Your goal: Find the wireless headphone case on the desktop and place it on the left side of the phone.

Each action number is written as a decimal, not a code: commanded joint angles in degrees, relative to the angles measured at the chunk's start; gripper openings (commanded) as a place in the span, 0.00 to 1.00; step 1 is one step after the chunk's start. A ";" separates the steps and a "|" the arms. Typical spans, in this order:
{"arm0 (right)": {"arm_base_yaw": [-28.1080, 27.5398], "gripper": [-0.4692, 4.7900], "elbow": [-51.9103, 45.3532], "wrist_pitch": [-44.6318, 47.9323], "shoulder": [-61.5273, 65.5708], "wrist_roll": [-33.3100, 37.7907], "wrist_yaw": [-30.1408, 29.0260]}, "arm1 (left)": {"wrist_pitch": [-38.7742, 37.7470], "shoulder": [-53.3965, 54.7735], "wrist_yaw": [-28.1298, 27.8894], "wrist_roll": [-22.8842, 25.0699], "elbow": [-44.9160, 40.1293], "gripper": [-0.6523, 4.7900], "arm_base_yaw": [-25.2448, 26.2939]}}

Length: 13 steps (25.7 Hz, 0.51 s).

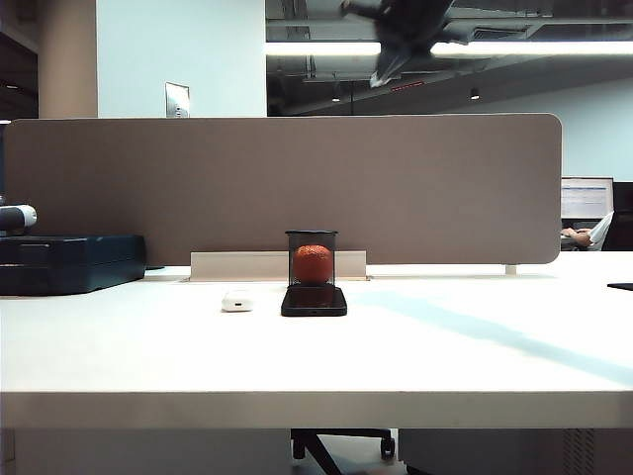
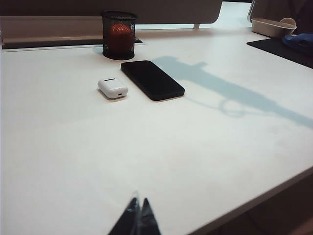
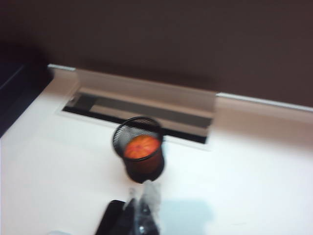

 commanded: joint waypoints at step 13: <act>-12.15 0.07 0.26 -14.36 -15.23 -2.45 0.20 | -0.09 0.04 0.22 -0.15 0.13 0.11 0.09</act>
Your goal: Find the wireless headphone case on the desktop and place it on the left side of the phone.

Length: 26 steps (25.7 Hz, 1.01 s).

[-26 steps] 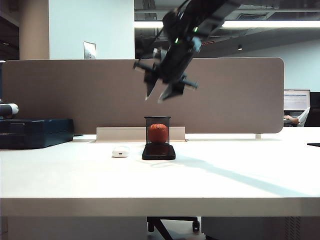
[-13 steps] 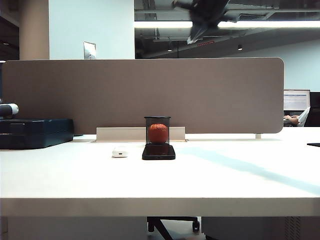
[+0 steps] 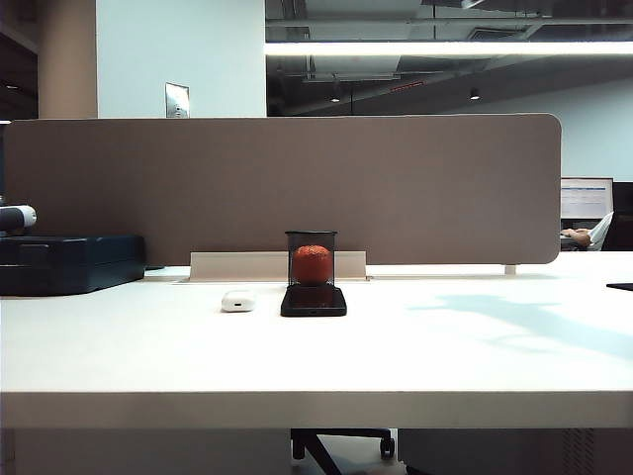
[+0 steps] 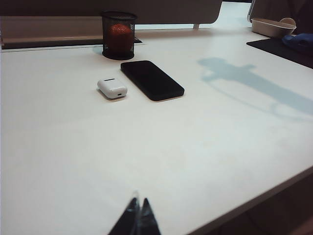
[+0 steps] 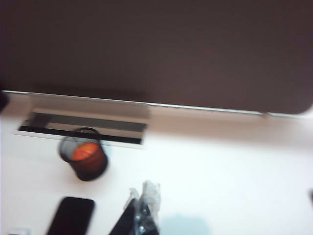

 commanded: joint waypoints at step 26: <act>-14.62 0.07 -16.02 -14.71 -27.85 -3.06 -4.24 | -0.20 0.04 -4.72 -0.20 0.13 0.11 0.09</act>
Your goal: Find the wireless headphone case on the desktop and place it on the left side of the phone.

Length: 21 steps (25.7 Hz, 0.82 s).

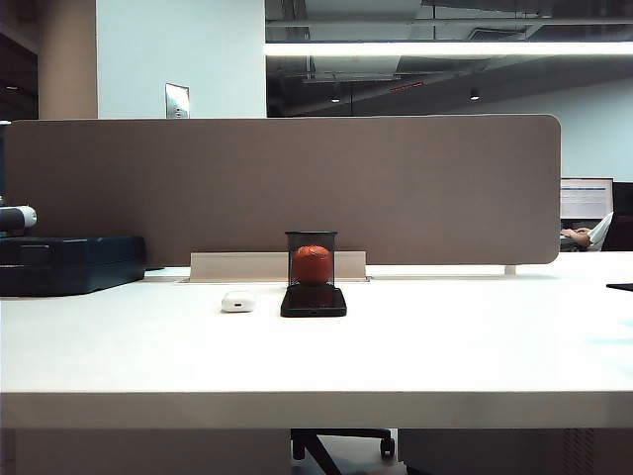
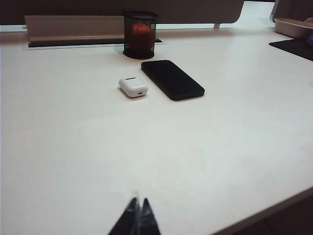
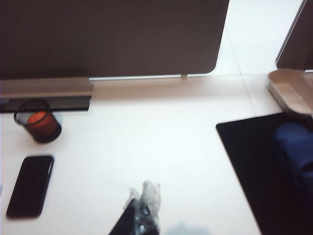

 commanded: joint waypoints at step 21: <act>-1.07 0.07 -75.84 37.62 -42.88 3.52 -0.98 | 0.09 0.04 -12.39 -0.17 -0.07 0.11 0.11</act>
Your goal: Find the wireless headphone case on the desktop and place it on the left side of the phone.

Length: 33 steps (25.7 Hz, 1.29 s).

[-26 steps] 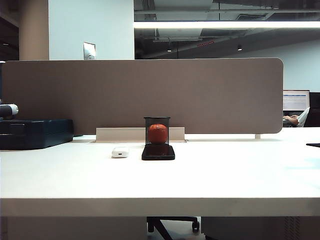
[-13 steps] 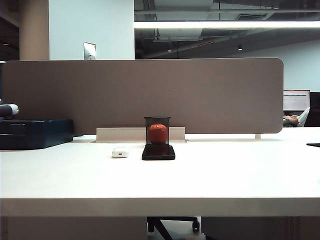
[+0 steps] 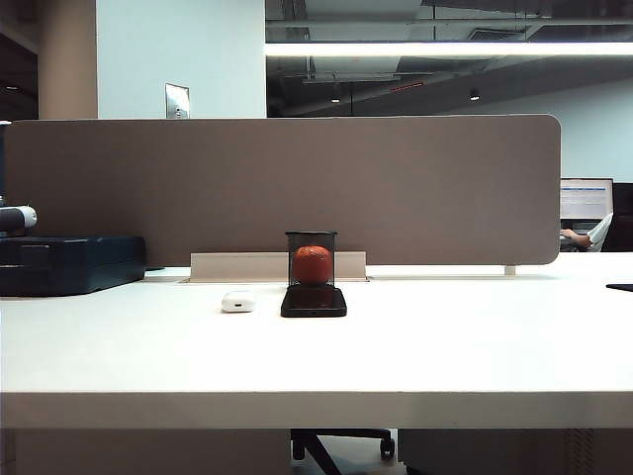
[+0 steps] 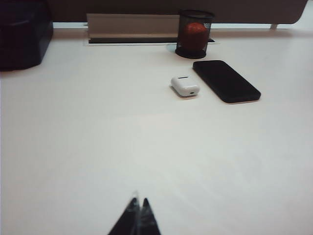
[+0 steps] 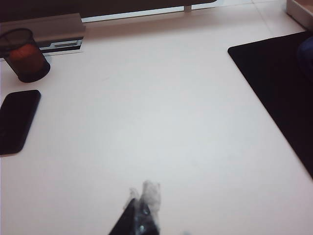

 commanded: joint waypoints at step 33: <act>0.13 0.07 -44.68 28.44 -38.32 -1.95 -0.09 | 10.25 0.04 -5.90 1.66 -0.11 0.11 0.09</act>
